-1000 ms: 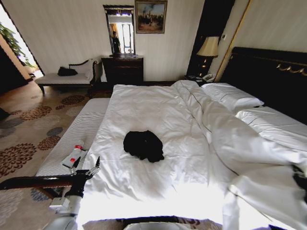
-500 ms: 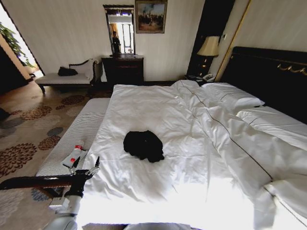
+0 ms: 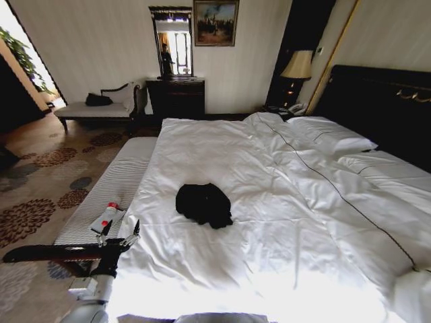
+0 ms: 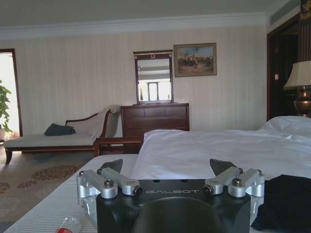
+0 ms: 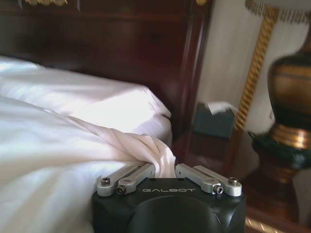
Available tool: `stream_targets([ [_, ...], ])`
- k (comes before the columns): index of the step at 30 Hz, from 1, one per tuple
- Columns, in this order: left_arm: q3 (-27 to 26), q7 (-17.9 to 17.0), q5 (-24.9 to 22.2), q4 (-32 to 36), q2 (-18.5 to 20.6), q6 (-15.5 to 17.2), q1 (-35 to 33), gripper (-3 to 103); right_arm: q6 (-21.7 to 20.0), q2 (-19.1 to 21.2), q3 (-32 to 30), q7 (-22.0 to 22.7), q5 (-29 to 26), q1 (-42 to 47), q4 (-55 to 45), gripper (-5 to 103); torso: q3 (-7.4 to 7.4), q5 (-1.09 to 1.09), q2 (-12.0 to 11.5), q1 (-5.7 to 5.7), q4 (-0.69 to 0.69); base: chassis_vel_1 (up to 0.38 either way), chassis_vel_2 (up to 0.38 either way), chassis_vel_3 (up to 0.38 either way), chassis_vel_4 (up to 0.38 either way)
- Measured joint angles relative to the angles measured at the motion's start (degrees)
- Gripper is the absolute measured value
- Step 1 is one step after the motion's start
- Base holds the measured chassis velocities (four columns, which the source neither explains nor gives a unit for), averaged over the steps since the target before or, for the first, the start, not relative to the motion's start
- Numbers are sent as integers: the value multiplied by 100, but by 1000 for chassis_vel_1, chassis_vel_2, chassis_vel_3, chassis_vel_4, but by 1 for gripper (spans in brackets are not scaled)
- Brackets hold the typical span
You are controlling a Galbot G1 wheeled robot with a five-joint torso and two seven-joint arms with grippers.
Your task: Fold the clothes on the bed.
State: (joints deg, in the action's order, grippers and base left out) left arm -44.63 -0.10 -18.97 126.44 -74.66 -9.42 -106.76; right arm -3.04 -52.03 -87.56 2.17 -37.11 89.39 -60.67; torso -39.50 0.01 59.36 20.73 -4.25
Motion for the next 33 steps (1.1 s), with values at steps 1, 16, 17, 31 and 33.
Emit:
stream_targets([
  [1, 5, -1, 6, 5, -1, 3, 0, 100, 43, 23, 9, -27, 26, -41, 166, 2, 0, 0, 0, 0, 1, 0, 0, 0, 0],
  [16, -16, -11, 2, 96, 23, 14, -50, 100, 627, 591, 111, -361, 193, -525, 1770, 2, 0, -2, 1, 0, -1, 0, 0, 0, 0],
  [17, -16, -12, 2, 101, 20, 14, -56, 100, 642, 627, 112, -371, 201, -545, 1831, 2, 0, -2, 1, 0, -1, 0, 0, 0, 0],
  [31, -22, -11, 7, 111, 1, 10, -92, 100, 700, 423, 268, -314, 402, -533, 1792, 16, 0, -12, 2, -2, -33, 0, 0, 0, 0],
  [33, -32, -9, 7, 111, 1, 4, -102, 100, 707, 401, 265, -263, 409, -528, 1790, 27, 1, -12, 3, -3, -37, -41, -49, -70, -6],
])
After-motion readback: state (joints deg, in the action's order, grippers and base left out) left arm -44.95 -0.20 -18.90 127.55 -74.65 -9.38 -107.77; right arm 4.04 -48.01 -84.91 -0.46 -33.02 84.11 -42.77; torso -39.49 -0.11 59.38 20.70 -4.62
